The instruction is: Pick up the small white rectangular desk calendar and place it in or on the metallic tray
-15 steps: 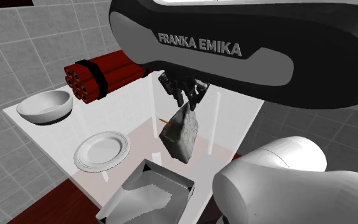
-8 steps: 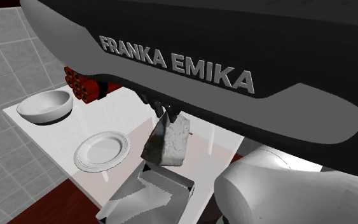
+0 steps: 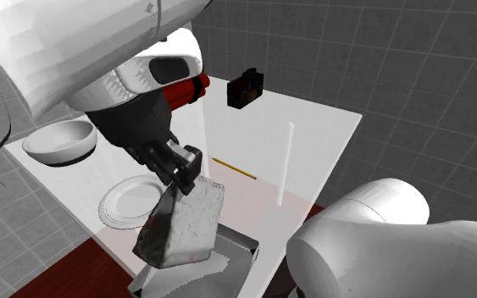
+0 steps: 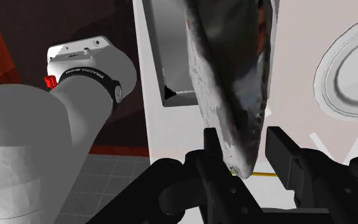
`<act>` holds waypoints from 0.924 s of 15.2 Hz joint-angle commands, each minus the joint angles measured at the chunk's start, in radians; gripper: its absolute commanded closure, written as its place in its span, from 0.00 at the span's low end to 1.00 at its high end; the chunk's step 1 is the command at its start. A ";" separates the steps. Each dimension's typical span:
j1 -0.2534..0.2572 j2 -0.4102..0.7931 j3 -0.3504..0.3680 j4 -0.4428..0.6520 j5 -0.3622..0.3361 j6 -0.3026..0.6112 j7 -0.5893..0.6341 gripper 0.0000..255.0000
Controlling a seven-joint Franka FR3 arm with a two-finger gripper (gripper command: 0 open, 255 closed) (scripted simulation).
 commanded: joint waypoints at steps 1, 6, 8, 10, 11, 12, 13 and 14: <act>-0.003 0.017 0.039 0.052 0.027 -0.026 0.043 1.00; -0.010 0.038 0.108 0.099 0.074 -0.034 0.104 1.00; -0.005 0.030 0.119 0.071 0.085 -0.013 0.105 1.00; 0.001 0.022 0.130 0.044 0.097 0.008 0.107 1.00; 0.004 0.018 0.136 0.031 0.103 0.018 0.108 1.00; 0.006 0.015 0.142 0.017 0.108 0.028 0.109 1.00; 0.009 0.012 0.148 0.004 0.114 0.039 0.110 1.00; 0.011 0.009 0.155 -0.009 0.121 0.049 0.111 1.00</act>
